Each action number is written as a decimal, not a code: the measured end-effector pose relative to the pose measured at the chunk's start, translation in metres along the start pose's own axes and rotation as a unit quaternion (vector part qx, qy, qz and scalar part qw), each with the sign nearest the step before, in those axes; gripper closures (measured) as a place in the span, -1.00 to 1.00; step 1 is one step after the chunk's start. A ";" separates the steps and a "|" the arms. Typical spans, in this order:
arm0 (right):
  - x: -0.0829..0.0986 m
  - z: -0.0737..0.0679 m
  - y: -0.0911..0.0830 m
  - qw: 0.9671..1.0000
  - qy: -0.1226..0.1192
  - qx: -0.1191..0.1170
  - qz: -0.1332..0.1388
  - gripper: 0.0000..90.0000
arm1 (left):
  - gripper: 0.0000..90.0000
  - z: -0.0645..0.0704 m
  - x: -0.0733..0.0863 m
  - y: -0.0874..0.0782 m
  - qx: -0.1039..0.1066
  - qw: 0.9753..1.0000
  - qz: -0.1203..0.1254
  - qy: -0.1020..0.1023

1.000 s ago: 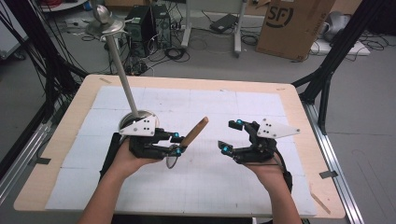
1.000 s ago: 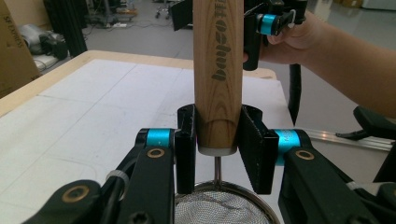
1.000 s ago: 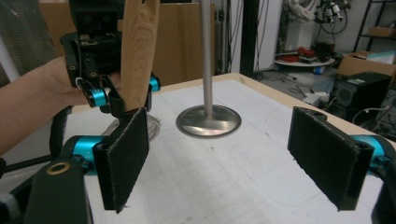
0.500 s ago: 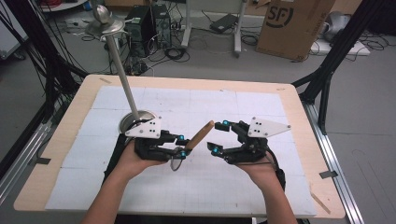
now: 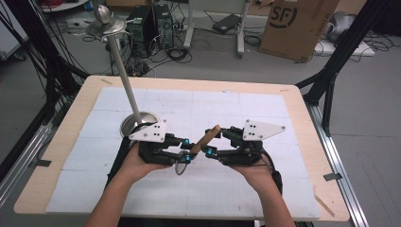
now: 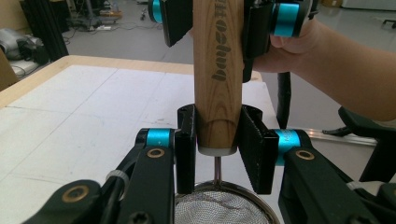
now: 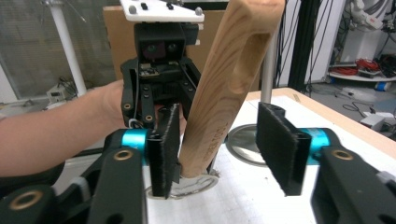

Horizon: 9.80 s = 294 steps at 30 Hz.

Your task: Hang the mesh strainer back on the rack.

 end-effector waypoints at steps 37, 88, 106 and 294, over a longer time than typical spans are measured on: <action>0.001 -0.004 0.013 1.000 0.001 -0.010 -0.013 0.52 | 0.30 -0.001 0.009 0.010 -0.023 1.000 -0.019 0.011; -0.044 0.045 0.033 0.998 0.004 0.037 -0.058 0.52 | -0.61 -0.021 0.072 -0.099 -0.210 0.976 -0.017 -0.053; -0.089 0.062 0.052 0.997 -0.010 0.048 -0.064 0.52 | -0.61 -0.016 0.068 -0.107 -0.211 0.976 -0.004 -0.048; -0.090 0.059 0.036 0.994 -0.020 0.092 -0.062 -0.19 | -0.61 -0.011 0.072 -0.102 -0.185 0.981 -0.002 -0.052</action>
Point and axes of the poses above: each handheld gripper's, and its own axes: y roughly forward along the jaws, x roughly out of its underside, z roughly to its right, the point moved 4 cm from there along y, roughly forward along the jaws, and after that the axes turned 1 degree about -z, right-handed, at the moved point
